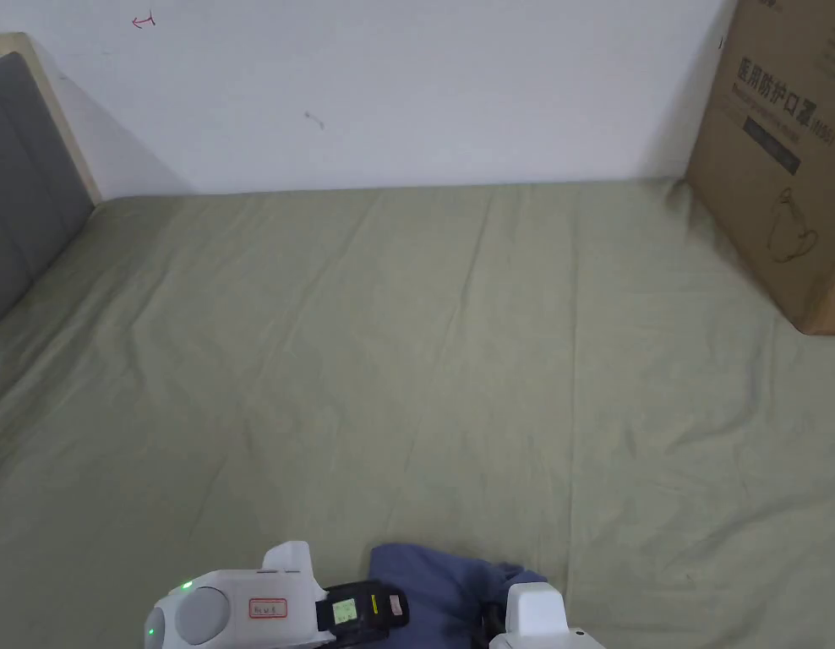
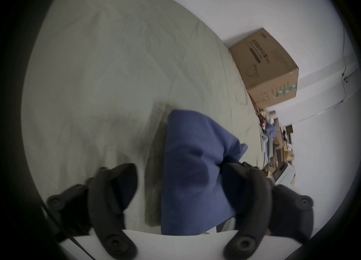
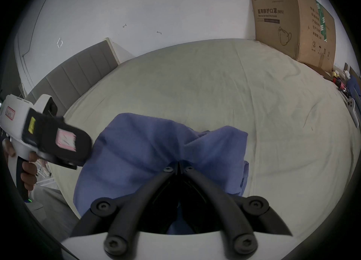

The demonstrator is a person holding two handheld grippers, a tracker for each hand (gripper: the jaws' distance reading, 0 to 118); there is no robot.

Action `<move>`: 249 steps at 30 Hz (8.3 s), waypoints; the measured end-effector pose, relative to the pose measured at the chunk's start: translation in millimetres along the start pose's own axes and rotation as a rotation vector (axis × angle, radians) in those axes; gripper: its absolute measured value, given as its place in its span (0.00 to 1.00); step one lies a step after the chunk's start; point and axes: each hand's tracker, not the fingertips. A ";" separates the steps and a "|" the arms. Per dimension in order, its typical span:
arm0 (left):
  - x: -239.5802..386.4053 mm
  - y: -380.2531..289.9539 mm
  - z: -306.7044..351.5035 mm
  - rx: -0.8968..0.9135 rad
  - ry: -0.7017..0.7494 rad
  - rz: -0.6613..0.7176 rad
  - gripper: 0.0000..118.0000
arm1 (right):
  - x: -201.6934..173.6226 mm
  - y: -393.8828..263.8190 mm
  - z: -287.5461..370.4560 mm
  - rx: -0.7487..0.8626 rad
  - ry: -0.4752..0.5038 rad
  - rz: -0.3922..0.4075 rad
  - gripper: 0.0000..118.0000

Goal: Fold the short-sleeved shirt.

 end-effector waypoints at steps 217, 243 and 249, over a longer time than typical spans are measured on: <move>216.6 -3.1 174.1 1.178 0.511 -0.613 1.00 | 49.6 193.2 270.4 0.780 -0.300 0.195 1.00; 210.1 -3.6 178.8 1.183 0.505 -0.592 1.00 | 42.6 223.7 273.2 0.404 -0.327 -0.182 0.99; 210.4 -3.2 178.3 1.181 0.500 -0.593 1.00 | 40.1 233.1 274.2 0.275 -0.347 -0.199 0.99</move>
